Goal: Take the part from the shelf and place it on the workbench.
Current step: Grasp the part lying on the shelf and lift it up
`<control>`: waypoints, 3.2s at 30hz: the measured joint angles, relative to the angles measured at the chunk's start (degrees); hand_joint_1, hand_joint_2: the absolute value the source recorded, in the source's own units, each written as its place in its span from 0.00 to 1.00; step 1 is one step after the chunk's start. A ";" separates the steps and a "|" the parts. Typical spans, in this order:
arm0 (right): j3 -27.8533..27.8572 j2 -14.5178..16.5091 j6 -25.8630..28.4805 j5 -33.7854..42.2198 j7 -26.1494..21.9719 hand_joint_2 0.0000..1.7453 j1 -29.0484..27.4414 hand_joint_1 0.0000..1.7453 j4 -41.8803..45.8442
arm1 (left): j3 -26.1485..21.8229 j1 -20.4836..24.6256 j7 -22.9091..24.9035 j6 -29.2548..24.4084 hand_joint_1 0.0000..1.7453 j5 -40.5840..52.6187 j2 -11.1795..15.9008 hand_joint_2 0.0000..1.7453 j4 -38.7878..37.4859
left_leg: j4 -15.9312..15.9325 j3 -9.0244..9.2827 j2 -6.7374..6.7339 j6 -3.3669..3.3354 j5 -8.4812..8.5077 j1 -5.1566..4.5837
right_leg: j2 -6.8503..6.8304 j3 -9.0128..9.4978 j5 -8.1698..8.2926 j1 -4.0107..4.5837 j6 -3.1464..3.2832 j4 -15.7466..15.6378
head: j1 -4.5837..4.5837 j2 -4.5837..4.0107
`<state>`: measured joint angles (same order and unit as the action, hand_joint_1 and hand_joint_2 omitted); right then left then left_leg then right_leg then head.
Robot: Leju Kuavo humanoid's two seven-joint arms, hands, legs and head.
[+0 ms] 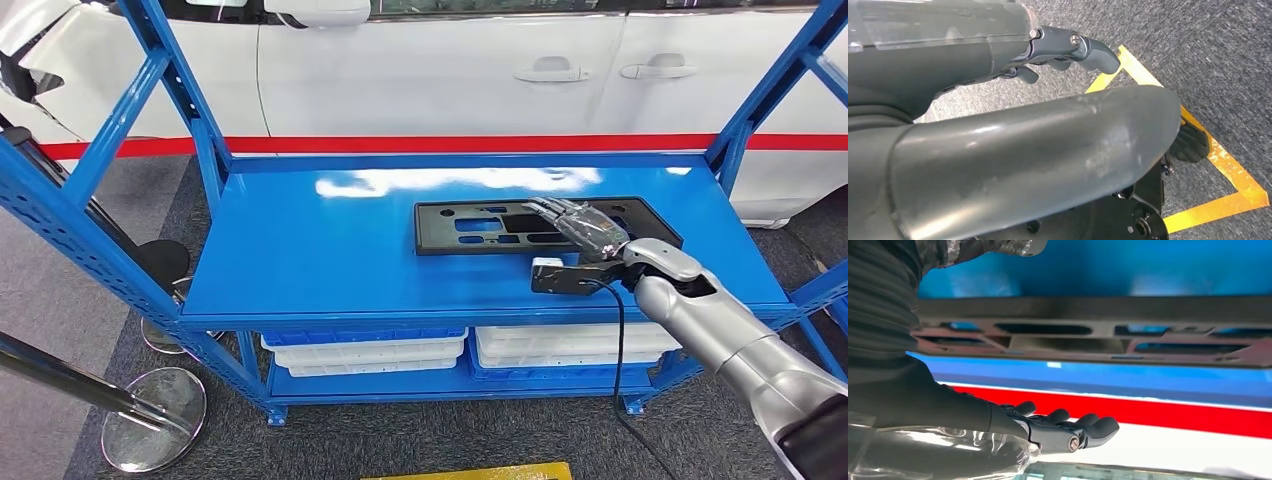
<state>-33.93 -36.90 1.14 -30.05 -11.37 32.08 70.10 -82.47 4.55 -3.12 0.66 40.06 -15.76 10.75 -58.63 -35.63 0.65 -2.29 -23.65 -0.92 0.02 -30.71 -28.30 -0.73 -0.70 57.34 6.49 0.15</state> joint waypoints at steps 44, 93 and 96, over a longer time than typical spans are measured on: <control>4.13 14.68 19.63 -13.14 4.67 1.00 2.99 0.99 -22.84 | -0.02 -0.10 -1.80 0.00 0.00 0.18 -0.07 0.00 0.00 | -0.01 0.03 -0.01 0.00 0.01 0.00 | 0.00 -0.01 0.00 -0.01 0.00 0.01 | 0.00 0.00; 17.91 8.04 25.39 -11.63 -1.34 1.00 -13.90 1.00 17.11 | -0.52 -0.32 -4.23 -0.40 0.00 -1.96 -0.61 1.00 0.02 | 1.21 -0.30 -0.32 -1.35 1.47 0.60 | 0.03 -5.18 -7.23 -1.20 -2.01 13.93 | 0.00 0.00; 18.24 7.70 25.40 -11.92 -1.45 1.00 -14.15 1.00 17.59 | -0.51 -0.25 -4.28 -0.33 0.00 -1.82 -0.66 1.00 0.05 | -0.06 -1.44 -0.25 -0.36 1.57 0.97 | 0.21 0.17 -2.48 -1.71 -2.70 3.81 | 0.00 0.00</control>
<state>-15.69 -29.20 26.54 -41.97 -12.82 17.93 87.69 -82.97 4.30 -7.40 0.33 38.23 -16.42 10.81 -58.69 -37.07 0.40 -2.65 -22.09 0.04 0.22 -30.54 -30.78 -2.44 -3.40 61.15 6.49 0.15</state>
